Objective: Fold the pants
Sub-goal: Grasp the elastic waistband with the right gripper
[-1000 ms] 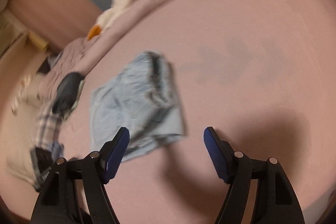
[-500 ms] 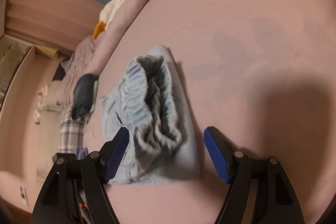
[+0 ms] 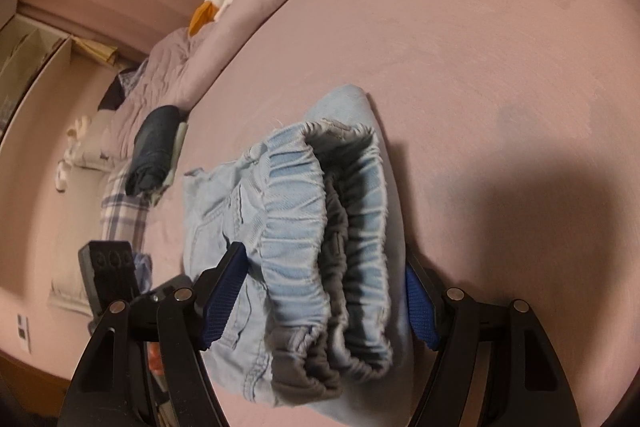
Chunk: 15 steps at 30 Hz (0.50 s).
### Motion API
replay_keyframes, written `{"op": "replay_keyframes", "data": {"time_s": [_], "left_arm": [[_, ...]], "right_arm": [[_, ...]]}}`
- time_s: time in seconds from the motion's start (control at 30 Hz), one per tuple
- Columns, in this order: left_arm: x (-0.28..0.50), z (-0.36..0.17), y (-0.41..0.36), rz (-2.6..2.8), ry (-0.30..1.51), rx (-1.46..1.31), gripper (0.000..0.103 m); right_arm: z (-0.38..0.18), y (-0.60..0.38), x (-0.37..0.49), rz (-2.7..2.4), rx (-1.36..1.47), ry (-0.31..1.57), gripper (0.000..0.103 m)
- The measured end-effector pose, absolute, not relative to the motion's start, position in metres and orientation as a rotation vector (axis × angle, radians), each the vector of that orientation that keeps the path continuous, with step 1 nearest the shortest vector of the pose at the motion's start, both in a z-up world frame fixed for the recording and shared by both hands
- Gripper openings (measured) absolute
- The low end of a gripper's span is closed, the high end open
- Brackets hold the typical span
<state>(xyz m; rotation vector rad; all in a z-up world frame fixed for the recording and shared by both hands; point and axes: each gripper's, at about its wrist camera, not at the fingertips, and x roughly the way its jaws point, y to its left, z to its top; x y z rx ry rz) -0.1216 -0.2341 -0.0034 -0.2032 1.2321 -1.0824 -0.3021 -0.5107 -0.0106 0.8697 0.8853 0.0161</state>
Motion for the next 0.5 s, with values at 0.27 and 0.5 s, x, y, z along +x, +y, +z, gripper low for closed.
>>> {"op": "replay_keyframes", "data": {"time_s": [0.27, 0.5], "left_arm": [[-0.12, -0.003, -0.24, -1.087, 1.222, -0.186, 0.064], [-0.121, -0.002, -0.244, -1.092, 1.212, -0.179, 0.065]], "right_arm": [[-0.01, -0.511, -0.296, 0.026, 0.849, 0.893, 0.074], [-0.009, -0.51, -0.289, 0.031, 0.834, 0.899, 0.076]]}}
